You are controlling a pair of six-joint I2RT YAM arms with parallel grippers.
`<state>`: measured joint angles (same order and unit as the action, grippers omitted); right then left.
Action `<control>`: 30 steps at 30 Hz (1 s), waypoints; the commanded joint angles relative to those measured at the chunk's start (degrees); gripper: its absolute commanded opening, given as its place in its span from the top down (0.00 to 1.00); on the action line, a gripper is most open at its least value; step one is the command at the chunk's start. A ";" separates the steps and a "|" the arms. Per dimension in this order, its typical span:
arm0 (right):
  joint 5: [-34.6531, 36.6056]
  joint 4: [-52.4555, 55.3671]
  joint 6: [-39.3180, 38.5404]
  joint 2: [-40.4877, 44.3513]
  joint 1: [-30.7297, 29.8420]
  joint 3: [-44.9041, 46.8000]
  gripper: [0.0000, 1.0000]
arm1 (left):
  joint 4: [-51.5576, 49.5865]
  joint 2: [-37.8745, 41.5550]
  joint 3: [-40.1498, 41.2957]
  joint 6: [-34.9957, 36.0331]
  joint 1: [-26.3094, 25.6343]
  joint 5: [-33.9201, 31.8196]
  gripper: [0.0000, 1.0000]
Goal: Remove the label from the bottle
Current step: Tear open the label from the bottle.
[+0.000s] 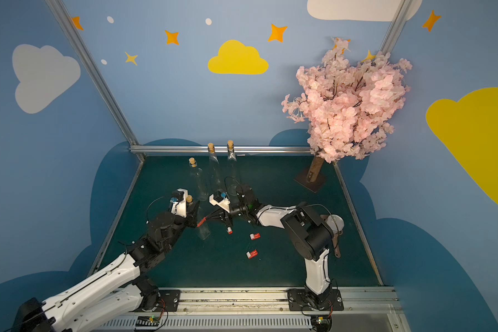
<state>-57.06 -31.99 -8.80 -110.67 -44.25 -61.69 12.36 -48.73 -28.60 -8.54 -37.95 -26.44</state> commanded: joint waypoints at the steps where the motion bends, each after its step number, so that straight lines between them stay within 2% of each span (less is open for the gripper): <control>1: -0.36 -1.50 0.57 -0.03 -0.22 0.79 0.96 | 1.28 0.48 0.51 -0.43 -0.28 0.51 0.97; 10: 0.50 -2.36 0.82 0.35 -0.18 1.56 1.00 | 1.39 0.37 0.64 -0.34 -0.28 0.06 0.97; 30: 0.51 -1.80 0.14 2.29 -0.55 3.01 1.00 | 1.17 0.17 1.00 -0.21 -0.28 -0.73 0.97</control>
<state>-56.47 -34.46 -8.36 -110.24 -44.42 -59.75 12.69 -48.69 -28.38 -8.36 -38.06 -26.81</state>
